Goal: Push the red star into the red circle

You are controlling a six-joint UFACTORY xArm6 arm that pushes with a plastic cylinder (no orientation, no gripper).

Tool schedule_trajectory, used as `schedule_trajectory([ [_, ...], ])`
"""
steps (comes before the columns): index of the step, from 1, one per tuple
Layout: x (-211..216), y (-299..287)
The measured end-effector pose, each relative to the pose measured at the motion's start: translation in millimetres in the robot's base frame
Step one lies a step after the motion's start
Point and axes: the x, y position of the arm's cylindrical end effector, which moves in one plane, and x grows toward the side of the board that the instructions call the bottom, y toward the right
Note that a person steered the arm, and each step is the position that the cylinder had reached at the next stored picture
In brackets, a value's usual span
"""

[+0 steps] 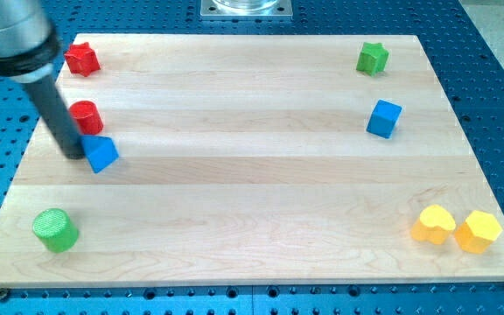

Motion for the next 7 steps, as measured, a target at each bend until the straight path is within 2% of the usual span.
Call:
schedule_trajectory([
  [1,6,73],
  [2,-43,37],
  [3,-46,-33],
  [4,-72,-32],
  [5,-148,2],
  [6,-199,-5],
  [7,-225,-52],
])
